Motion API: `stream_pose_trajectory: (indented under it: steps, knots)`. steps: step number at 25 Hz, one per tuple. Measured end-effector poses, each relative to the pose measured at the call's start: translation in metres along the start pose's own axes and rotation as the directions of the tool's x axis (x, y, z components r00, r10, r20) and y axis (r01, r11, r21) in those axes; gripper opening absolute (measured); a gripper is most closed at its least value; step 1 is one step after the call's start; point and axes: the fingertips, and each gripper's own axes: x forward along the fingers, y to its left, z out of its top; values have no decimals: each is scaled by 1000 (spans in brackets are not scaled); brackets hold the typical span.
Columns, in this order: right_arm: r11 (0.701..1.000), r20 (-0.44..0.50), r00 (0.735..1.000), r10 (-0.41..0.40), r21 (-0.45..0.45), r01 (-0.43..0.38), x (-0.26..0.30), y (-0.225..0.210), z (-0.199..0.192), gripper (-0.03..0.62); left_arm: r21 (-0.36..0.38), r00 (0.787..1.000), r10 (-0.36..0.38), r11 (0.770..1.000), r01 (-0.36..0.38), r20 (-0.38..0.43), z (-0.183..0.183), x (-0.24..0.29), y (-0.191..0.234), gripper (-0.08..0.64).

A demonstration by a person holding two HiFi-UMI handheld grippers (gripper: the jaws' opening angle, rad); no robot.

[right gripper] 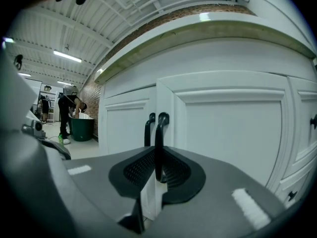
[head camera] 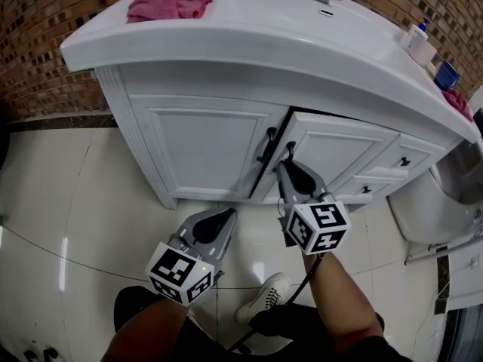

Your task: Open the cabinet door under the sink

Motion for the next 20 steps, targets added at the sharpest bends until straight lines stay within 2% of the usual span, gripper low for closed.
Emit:
stream_pose_trajectory:
  steps: [8,15,20]
  knots:
    - [999,9,999,48,-2,-48,-31,8,-5,48,24,1000,-27,999,27,3,6,0,-22,3]
    - [996,13,996,94,-8,-94,-57,14,-9,48,-12,999,-45,999,45,13,12,-8,-40,3]
    - [994,21,994,108,-13,-107,-73,15,-13,48,20,998,-62,998,62,6,12,-11,-60,3]
